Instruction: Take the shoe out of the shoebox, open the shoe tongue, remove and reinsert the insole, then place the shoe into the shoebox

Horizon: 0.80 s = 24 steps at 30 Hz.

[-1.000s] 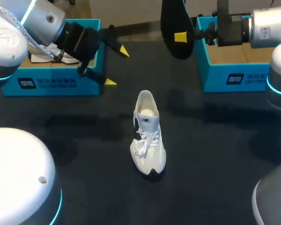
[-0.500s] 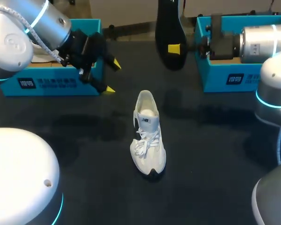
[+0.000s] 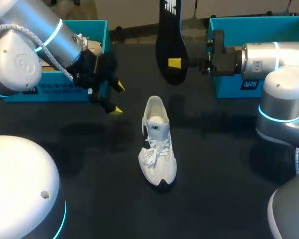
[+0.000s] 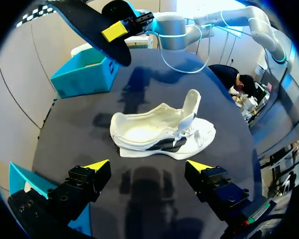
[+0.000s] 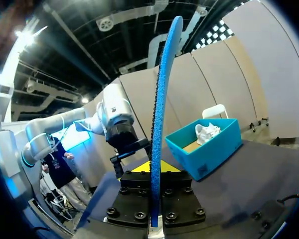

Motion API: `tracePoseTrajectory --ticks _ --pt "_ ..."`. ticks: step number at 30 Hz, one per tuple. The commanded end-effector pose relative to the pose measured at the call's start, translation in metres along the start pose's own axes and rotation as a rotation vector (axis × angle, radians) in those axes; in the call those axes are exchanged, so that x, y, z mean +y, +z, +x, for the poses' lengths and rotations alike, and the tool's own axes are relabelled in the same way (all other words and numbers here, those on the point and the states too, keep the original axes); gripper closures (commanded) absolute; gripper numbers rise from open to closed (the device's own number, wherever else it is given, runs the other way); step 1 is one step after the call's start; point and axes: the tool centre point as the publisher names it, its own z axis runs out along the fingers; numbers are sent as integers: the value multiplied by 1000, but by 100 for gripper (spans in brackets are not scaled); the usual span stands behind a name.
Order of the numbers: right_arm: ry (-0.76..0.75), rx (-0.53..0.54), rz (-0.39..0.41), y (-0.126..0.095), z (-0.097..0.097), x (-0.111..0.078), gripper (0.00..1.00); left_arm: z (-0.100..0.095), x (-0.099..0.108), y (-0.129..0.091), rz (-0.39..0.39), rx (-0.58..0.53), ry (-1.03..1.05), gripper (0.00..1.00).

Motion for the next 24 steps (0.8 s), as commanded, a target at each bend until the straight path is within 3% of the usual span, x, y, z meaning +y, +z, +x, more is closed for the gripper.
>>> tracePoseTrajectory --ticks 1,17,24 --pt "37 9 -27 10 -1 -9 100 1 1 5 -14 -3 -3 0" --pt "37 9 -27 10 -1 -9 100 2 1 8 -14 4 -5 0" --pt "-58 -31 -57 6 -8 -32 100 4 3 20 15 2 -24 0"
